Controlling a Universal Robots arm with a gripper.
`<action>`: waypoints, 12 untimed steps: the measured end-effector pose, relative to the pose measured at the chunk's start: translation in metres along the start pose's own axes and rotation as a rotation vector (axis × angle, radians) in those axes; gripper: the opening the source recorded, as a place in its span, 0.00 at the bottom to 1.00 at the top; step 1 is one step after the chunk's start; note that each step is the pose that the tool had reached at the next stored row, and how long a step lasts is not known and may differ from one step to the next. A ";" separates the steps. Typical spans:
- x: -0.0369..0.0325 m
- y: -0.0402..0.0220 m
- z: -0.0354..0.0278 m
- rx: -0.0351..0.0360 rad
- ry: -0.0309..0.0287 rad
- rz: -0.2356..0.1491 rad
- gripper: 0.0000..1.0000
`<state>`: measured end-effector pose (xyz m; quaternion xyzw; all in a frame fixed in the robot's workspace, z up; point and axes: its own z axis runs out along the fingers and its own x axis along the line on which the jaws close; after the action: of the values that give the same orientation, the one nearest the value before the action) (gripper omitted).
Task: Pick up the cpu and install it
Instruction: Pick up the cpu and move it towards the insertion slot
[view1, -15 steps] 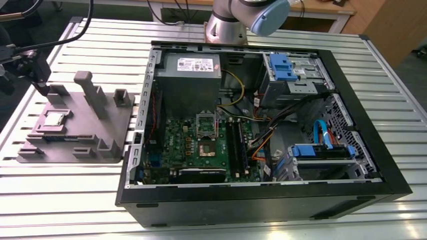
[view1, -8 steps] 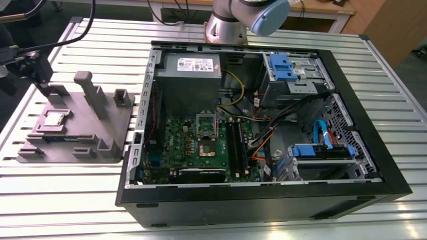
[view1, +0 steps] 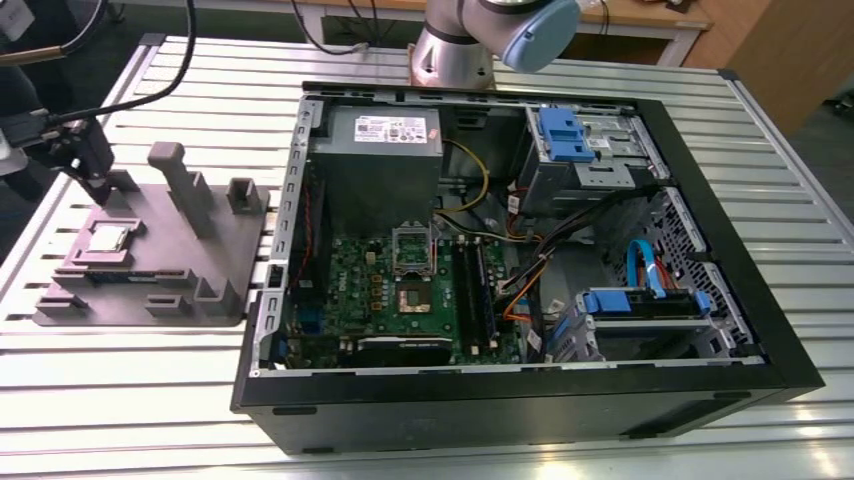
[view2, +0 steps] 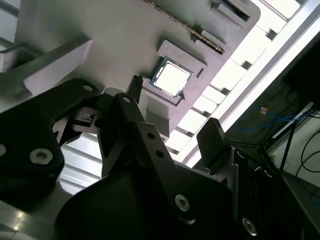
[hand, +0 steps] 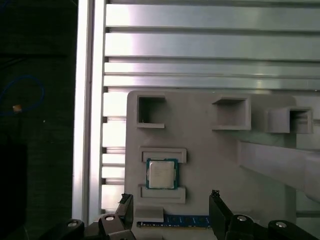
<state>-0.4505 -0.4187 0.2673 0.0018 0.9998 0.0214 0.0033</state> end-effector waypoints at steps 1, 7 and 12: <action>-0.0001 -0.0012 0.0018 -0.0001 -0.0003 0.004 0.71; 0.0001 -0.0043 0.0126 -0.0004 -0.0009 0.018 0.71; -0.0016 -0.0048 0.0216 -0.0013 -0.0018 0.040 0.71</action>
<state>-0.4488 -0.4225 0.2455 0.0216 0.9995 0.0221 0.0038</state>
